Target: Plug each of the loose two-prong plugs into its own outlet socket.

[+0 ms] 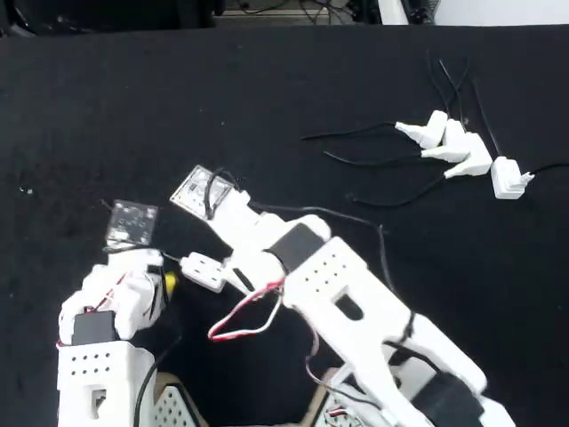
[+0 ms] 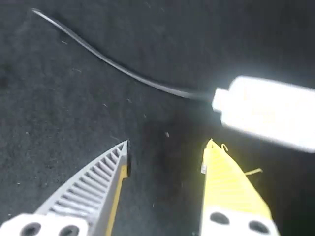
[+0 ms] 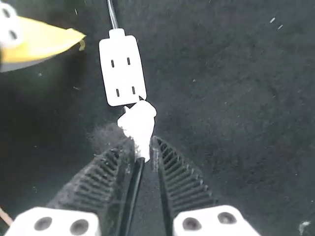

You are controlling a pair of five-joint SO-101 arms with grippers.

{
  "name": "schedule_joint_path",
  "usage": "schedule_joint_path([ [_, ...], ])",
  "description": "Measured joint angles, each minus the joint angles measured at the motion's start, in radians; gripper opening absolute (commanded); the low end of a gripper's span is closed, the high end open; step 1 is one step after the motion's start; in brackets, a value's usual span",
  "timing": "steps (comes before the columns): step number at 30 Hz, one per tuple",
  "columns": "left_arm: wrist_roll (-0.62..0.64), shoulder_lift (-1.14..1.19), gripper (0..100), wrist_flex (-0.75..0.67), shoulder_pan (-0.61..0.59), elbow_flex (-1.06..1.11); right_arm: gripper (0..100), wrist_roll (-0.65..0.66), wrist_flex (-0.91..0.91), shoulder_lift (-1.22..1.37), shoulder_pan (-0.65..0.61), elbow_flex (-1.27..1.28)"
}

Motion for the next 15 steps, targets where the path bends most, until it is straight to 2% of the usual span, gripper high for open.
schedule_joint_path([
  [4,-0.104,0.000,25,0.040,0.018,0.000,1.0,0.000,0.000,0.000,0.000,-0.026],
  [9,-0.114,-0.008,25,0.040,0.201,0.057,1.0,0.000,0.044,0.000,0.000,-0.026],
  [12,-0.048,-0.005,25,0.031,0.310,0.058,1.0,0.000,0.072,-0.003,0.000,-0.026],
  [15,0.037,-0.002,25,-0.043,0.374,0.072,1.0,0.000,0.081,-0.052,0.000,-0.026],
])
